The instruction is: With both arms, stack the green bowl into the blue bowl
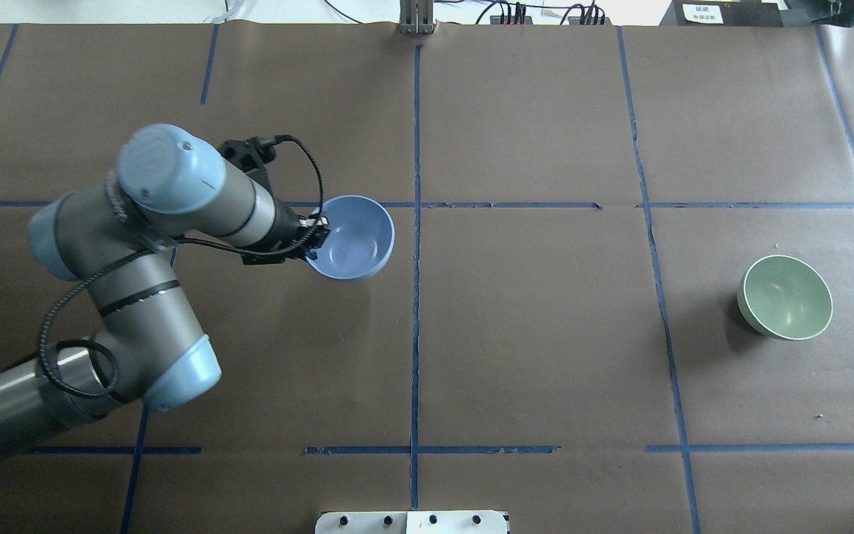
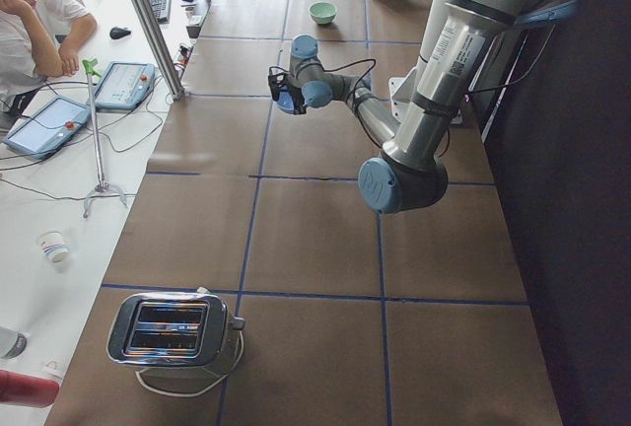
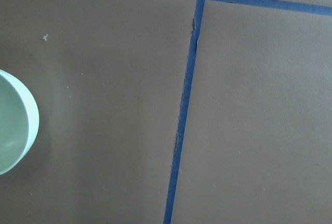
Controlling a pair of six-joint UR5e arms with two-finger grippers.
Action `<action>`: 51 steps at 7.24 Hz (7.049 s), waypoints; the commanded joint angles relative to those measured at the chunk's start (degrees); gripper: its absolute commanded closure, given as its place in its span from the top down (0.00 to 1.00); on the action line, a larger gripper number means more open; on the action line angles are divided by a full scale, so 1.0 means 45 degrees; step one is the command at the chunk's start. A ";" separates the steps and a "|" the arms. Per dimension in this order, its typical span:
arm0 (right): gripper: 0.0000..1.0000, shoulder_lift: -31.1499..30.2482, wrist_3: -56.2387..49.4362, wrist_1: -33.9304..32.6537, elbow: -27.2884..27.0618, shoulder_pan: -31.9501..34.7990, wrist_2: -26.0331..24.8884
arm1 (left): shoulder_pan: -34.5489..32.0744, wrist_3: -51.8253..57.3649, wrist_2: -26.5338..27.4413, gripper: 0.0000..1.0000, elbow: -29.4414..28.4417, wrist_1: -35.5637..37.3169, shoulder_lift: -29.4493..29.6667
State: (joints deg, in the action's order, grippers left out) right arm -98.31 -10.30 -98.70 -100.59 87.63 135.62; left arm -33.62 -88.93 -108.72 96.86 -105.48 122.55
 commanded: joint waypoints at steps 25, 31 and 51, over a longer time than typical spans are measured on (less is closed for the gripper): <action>0.99 -0.0826 1.4982 1.2438 0.0329 -0.6699 -0.2149 | -1.3194 2.1952 -0.5918 1.00 0.1267 0.4416 -0.9909; 0.33 -0.0832 1.4496 1.4023 0.2118 -0.6797 -0.2110 | -1.3194 2.1949 -0.5918 1.00 0.1287 0.4397 -0.9928; 0.08 0.9873 2.3754 0.3144 0.0496 -1.3575 -0.7754 | -1.3194 2.1519 -0.5957 1.00 0.1404 0.4397 -0.9889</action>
State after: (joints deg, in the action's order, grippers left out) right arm -54.80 96.16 -84.56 -99.63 26.59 100.80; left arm -92.99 7.91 -135.53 103.12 -85.69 78.05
